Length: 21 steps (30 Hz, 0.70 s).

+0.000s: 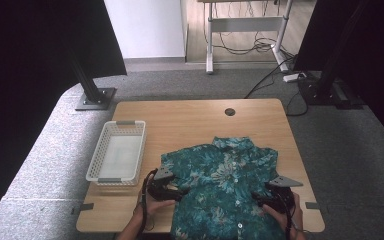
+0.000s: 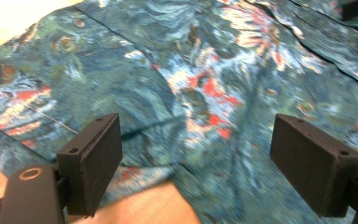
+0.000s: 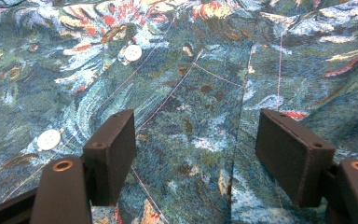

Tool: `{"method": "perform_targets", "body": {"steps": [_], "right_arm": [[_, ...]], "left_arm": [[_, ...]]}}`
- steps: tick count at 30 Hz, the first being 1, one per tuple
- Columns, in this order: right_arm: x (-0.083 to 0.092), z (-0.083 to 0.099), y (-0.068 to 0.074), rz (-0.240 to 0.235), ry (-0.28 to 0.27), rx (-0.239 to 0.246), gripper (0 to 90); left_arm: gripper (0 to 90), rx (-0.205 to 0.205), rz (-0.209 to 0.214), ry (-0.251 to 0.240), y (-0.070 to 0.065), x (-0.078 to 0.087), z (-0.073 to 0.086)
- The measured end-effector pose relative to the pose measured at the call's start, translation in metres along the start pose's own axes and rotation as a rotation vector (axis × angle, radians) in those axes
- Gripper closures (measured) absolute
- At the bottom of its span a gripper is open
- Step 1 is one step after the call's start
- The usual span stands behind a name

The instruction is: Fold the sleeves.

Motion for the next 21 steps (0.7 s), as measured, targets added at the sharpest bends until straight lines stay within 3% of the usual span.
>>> {"method": "perform_targets", "body": {"steps": [10,18,21], "right_arm": [[0.0,0.0,0.0,0.004,0.002,0.009,28.4],[0.0,0.001,0.0,0.0,0.003,0.015,28.5],[0.0,0.001,0.0,-0.003,0.002,0.014,28.5]], "left_arm": [[16.8,0.043,-0.034,-0.001,0.029,-0.014,-0.015],[16.8,0.062,-0.058,0.007,0.043,-0.021,-0.023],[16.9,0.068,-0.042,0.012,0.045,-0.024,-0.024]]}}
Point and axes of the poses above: each handheld gripper's, and its own axes: x roughly backward along the jaws, z roughly out of its underside, y roughly to its left, the point moved 9 cm from there along -x, roughly forward along the jaws, and after that the axes turned 1 degree about x, right-handed, at the moved point
